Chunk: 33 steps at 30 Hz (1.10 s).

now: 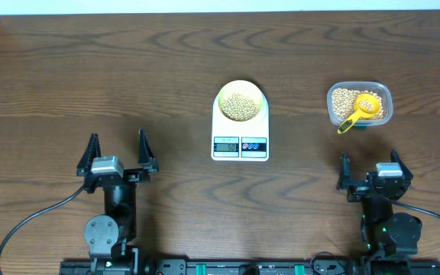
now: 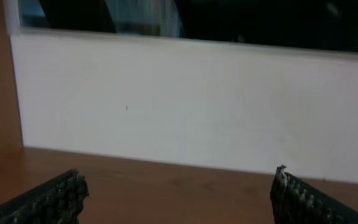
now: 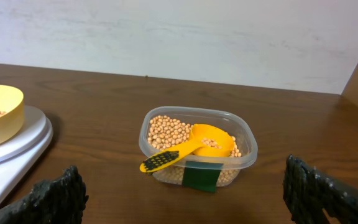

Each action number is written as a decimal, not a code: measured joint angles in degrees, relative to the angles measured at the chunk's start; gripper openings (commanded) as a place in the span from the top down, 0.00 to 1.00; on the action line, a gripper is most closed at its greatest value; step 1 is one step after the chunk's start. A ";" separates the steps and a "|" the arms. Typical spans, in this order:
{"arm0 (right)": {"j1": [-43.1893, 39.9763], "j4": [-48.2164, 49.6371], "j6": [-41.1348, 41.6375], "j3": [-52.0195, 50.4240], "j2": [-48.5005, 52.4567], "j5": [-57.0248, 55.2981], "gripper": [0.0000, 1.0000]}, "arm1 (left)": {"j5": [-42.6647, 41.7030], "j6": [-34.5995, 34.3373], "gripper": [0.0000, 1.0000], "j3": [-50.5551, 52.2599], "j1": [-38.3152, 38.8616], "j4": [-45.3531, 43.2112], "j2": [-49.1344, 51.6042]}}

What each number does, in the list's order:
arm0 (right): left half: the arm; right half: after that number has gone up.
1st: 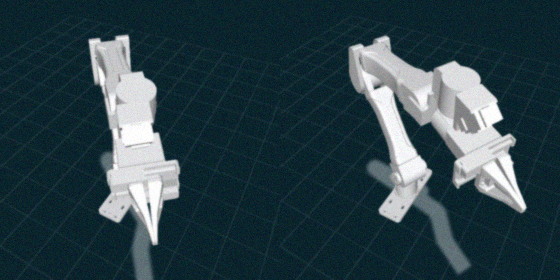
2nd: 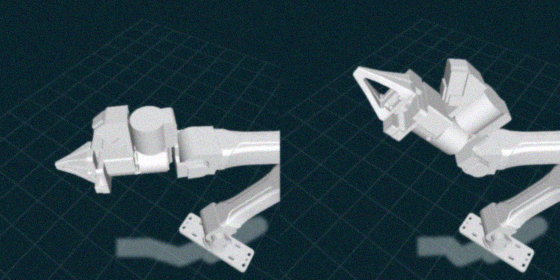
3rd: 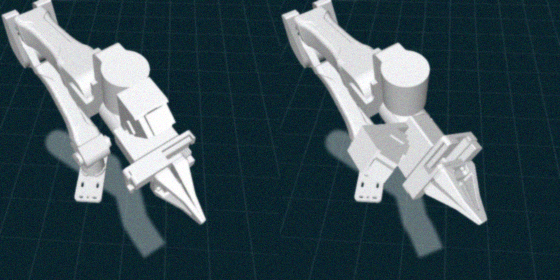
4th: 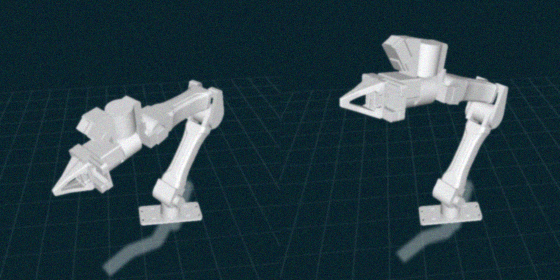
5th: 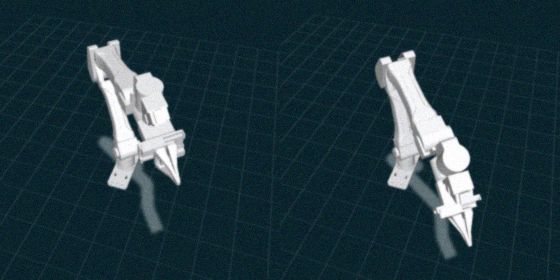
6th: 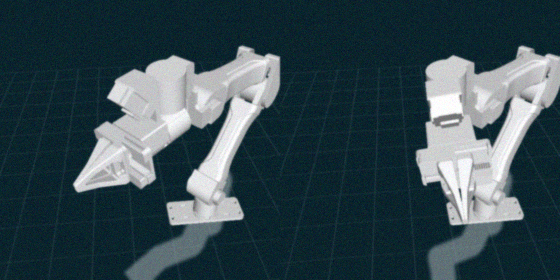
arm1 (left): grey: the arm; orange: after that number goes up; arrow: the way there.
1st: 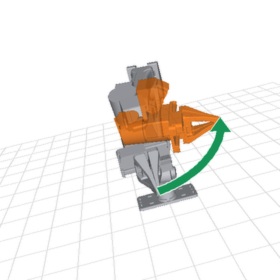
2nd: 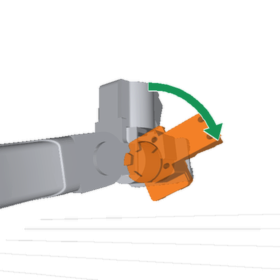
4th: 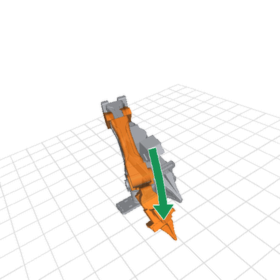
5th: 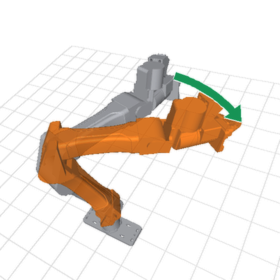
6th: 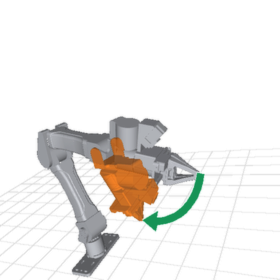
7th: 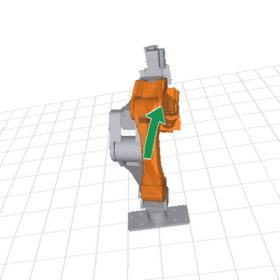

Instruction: Scoop item into bowl and weigh 50g on scale

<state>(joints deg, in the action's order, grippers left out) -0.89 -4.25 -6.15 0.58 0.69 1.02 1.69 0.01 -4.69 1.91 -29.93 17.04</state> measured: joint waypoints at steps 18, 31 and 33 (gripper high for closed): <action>0.00 -0.02 0.00 0.00 0.00 0.00 0.01 | 0.02 0.02 0.04 4.35 0.00 -7.56 -0.11; 0.00 0.00 0.00 0.00 0.00 0.00 0.01 | 0.02 0.00 0.04 4.35 0.00 -7.82 -0.11; 0.00 0.00 0.00 0.00 0.00 0.00 0.01 | 0.02 0.02 0.04 4.35 0.00 -7.82 -0.11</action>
<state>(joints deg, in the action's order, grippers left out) -0.89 -4.25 -6.15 0.58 0.69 1.02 1.72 0.03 -0.34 1.91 -37.76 16.93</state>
